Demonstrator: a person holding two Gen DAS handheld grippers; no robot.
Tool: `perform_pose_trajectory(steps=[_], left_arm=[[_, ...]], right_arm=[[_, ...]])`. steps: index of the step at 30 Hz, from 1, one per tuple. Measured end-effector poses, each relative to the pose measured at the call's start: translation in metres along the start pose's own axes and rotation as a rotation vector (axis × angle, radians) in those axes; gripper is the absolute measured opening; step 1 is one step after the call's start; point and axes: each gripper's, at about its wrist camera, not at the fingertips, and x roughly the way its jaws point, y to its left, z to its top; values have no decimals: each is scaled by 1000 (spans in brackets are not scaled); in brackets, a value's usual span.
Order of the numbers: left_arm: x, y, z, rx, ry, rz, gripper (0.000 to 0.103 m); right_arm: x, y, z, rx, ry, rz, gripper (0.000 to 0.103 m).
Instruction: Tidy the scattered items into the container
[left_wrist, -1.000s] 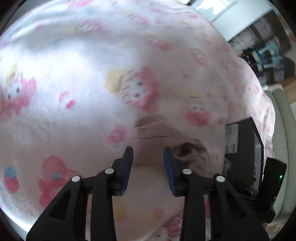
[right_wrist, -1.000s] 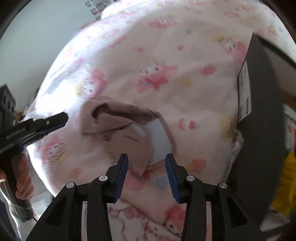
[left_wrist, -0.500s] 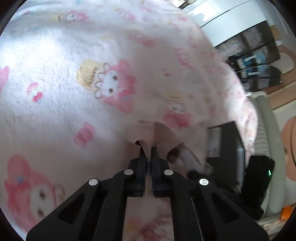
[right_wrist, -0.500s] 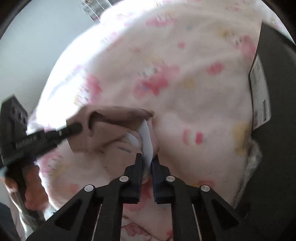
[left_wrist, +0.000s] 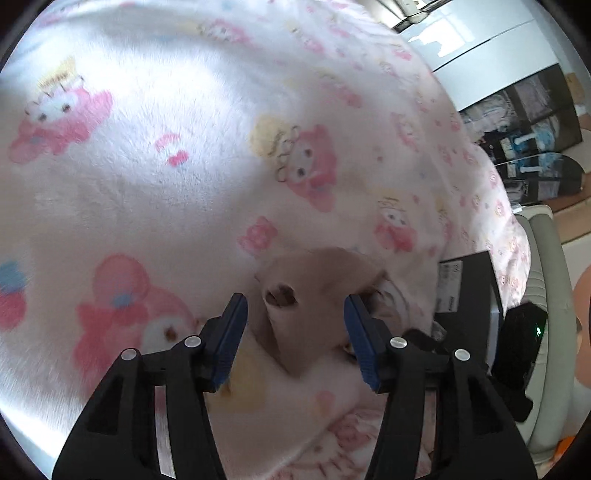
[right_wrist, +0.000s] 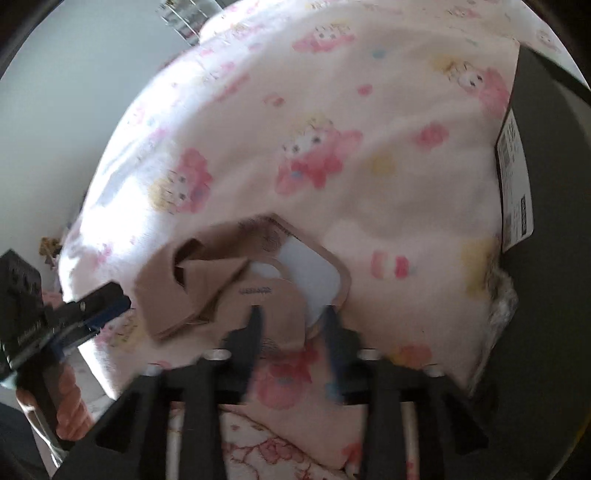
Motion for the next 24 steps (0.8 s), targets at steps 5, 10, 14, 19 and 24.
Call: perform_pose_trajectory(steps=[5, 10, 14, 19, 24], left_arm=[[37, 5, 9, -17, 44, 7, 55], [39, -20, -3, 34, 66, -18, 4], [20, -49, -18, 96, 48, -69, 4], [-18, -96, -37, 212, 17, -136, 4], [-56, -157, -58, 345, -14, -201, 4]], right_arm=[[26, -7, 5, 34, 36, -32, 55], [37, -10, 13, 58, 55, 177, 20], [6, 4, 13, 0, -26, 196, 6], [-45, 16, -4, -52, -100, 230, 6], [-105, 9, -23, -56, -202, 257, 6]])
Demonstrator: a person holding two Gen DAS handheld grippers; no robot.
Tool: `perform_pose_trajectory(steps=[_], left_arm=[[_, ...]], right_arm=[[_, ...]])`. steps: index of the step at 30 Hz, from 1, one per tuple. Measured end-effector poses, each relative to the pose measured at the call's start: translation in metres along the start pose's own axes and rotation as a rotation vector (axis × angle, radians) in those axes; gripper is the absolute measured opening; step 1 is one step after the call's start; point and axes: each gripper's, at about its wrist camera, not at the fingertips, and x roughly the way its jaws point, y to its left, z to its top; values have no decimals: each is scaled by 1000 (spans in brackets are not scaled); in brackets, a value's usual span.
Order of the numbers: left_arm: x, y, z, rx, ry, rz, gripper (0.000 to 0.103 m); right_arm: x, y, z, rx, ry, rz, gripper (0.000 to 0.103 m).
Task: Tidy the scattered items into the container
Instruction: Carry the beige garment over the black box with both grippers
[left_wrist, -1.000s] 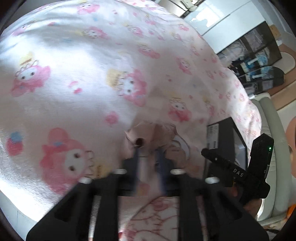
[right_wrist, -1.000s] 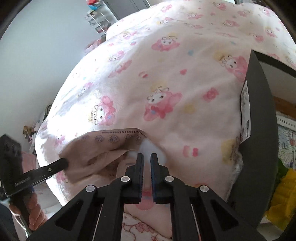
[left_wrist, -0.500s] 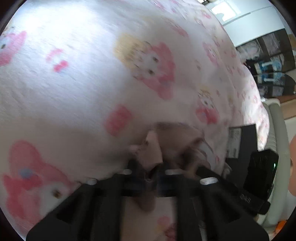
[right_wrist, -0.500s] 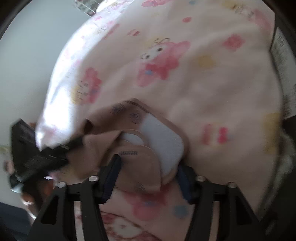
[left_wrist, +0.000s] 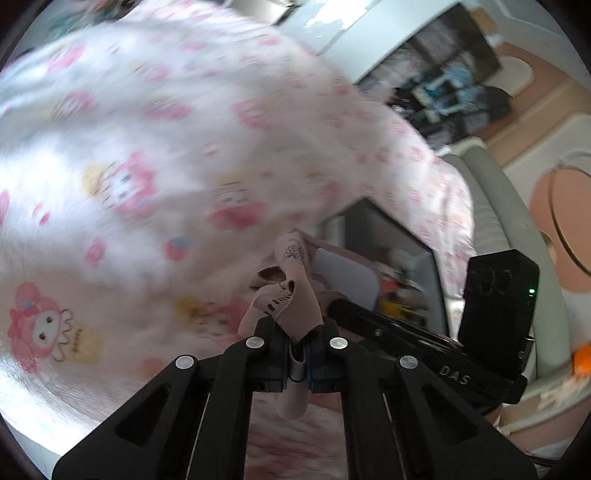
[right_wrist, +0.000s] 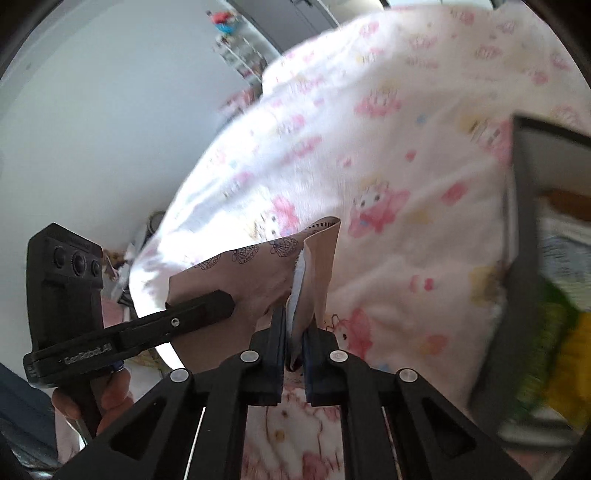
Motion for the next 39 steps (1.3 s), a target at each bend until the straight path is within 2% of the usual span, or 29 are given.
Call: perform_pose_trajectory(steps=[4, 8, 12, 16, 18, 22, 25, 29, 32, 34, 35, 39], left_arm=[[-5, -56, -2, 88, 0, -66, 4], [17, -116, -10, 172, 33, -119, 4], [55, -164, -17, 216, 96, -161, 4], [103, -207, -10, 268, 163, -159, 4], [123, -225, -6, 290, 177, -161, 4], [171, -239, -2, 301, 225, -118, 4], [202, -236, -4, 298, 266, -72, 4], [231, -226, -13, 298, 324, 31, 4], [233, -224, -19, 332, 310, 114, 10], [230, -220, -17, 316, 305, 134, 23], [227, -218, -16, 305, 296, 143, 25], [209, -213, -6, 284, 224, 157, 26]], right_arm=[[-57, -6, -7, 13, -86, 5, 6], [-111, -22, -17, 30, -160, -39, 6], [-148, -51, -28, 27, -199, -135, 6], [-178, -91, -25, -9, -196, -244, 6], [-188, -111, -20, -6, -210, -257, 6], [-207, -161, -11, 40, -237, -320, 6], [-211, -198, -14, 107, -242, -307, 6], [-201, -230, -17, 188, -191, -334, 6], [-198, -242, -21, 255, -142, -322, 6], [-198, -244, -23, 268, -131, -331, 6], [-198, -243, -23, 262, -131, -348, 6], [-213, -233, -25, 229, -191, -426, 6]])
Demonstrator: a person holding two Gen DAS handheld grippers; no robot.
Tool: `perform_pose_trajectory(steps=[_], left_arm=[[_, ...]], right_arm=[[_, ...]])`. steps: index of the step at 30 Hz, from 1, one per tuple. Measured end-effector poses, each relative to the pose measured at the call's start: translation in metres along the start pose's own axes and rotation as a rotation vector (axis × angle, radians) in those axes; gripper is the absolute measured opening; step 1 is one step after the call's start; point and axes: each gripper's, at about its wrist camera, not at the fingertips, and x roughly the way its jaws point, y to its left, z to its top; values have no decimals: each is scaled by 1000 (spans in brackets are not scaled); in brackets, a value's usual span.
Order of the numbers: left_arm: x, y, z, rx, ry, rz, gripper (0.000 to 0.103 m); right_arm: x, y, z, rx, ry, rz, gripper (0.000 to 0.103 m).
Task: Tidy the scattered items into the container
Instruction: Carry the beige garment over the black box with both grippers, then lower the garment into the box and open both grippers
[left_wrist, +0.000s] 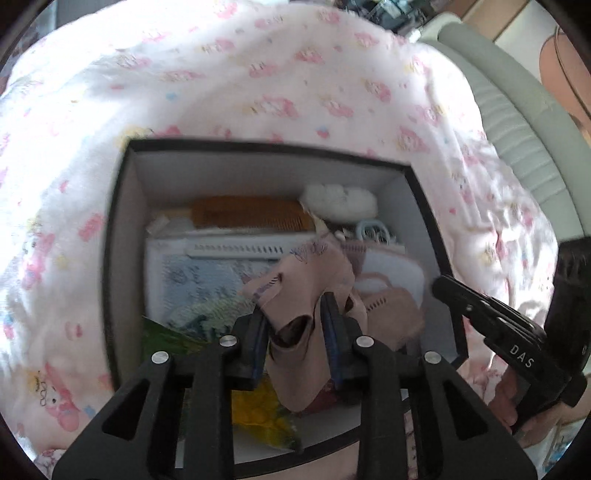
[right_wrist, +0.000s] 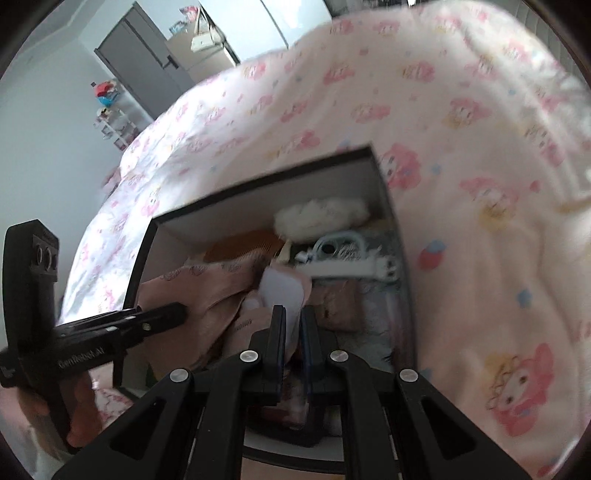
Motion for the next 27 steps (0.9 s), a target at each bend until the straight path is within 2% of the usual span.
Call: perform_pose_trajectory(steps=[4, 6, 8, 11, 13, 15, 16, 18, 21, 24, 27], left_arm=[[-17, 0, -1, 2, -83, 45, 26], [-20, -3, -2, 26, -103, 57, 26], [-16, -6, -2, 53, -93, 42, 26], [1, -10, -2, 90, -53, 59, 26], [15, -7, 1, 89, -11, 137, 26], [26, 8, 5, 36, 24, 269, 26], [25, 15, 7, 9, 12, 282, 26], [13, 22, 7, -27, -24, 248, 26], [-2, 13, 3, 8, -74, 186, 26], [7, -2, -1, 91, -32, 98, 28], [32, -4, -3, 94, 42, 116, 28]], right_arm=[[-20, 1, -1, -23, -109, -59, 6], [-21, 3, 1, -31, -124, -42, 6], [-15, 9, 1, -52, -84, 10, 6], [8, 22, -5, -92, 34, 72, 6], [20, 25, -9, -95, 88, 64, 6], [32, 21, -12, -78, 147, 20, 6], [35, 17, -13, -67, 159, -8, 6], [31, 10, -11, -46, 139, -32, 6], [20, 7, -7, -48, 77, -96, 6], [15, 13, -4, -79, 38, -85, 6], [24, 21, -9, -104, 82, -21, 7]])
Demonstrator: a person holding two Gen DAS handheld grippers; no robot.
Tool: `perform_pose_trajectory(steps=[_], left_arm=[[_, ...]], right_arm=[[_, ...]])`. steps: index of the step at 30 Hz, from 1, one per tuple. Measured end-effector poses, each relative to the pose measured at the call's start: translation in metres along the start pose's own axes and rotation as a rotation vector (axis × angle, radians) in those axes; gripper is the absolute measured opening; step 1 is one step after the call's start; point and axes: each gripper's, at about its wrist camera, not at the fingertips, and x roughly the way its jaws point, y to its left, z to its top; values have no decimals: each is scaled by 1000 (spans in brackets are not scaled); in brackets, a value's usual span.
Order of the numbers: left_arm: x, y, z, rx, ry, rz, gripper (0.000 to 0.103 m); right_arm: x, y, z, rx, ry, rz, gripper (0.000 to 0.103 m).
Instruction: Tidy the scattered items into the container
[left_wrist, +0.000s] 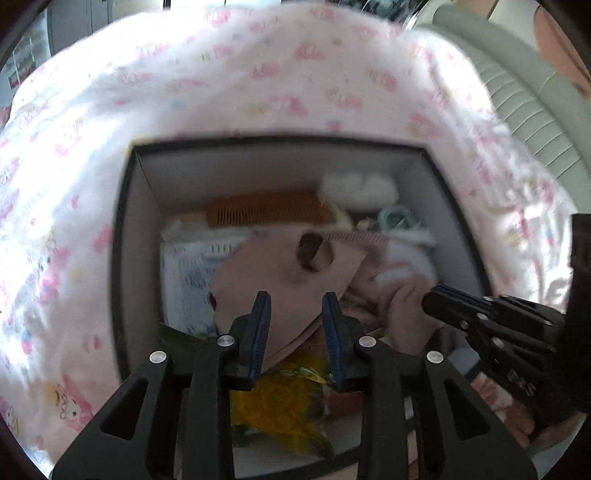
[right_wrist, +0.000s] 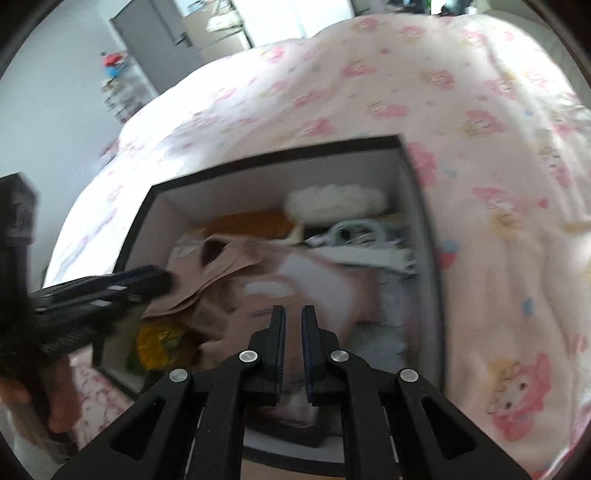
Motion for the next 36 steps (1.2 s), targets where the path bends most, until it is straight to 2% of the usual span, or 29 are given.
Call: perform_pose_trajectory(steps=[3, 8, 11, 13, 15, 17, 18, 19, 20, 21, 23, 25, 27, 31, 36], left_arm=[[17, 3, -2, -34, 37, 0, 28], [25, 8, 1, -62, 44, -32, 30], [27, 10, 3, -72, 46, -45, 35], [25, 11, 4, -83, 36, -32, 42], [16, 9, 2, -83, 10, 6, 43], [2, 5, 2, -75, -45, 30, 43], [-12, 0, 1, -64, -88, 39, 48], [-21, -2, -1, -58, -121, 44, 59], [-36, -5, -1, -48, -165, 52, 65], [-52, -9, -1, -37, -220, 60, 76], [-79, -15, -3, -20, -297, 90, 85], [-110, -22, -5, -4, -362, 122, 95], [-138, -21, -6, 8, -416, 118, 97], [-188, -25, -17, 1, -506, 109, 102], [-234, -32, -42, 0, -556, 117, 102]], right_arm=[[15, 1, -3, 2, 66, -30, 7], [18, 0, -4, 8, 63, -26, 7], [19, 2, -4, -2, 61, -34, 7], [19, 2, -4, 1, 59, -37, 7], [15, 3, -5, -4, 53, -69, 7], [6, 11, -8, -47, 17, -223, 17], [2, 14, -8, -61, -4, -251, 21], [-6, 18, -9, -74, -31, -272, 29], [-17, 23, -9, -77, -65, -284, 38], [-24, 26, -9, -76, -90, -287, 43], [-48, 38, -11, -77, -166, -299, 63], [-68, 51, -13, -94, -217, -322, 74], [-91, 67, -14, -117, -272, -332, 74], [-127, 89, -9, -107, -327, -312, 74], [-171, 108, -22, -78, -406, -316, 77]])
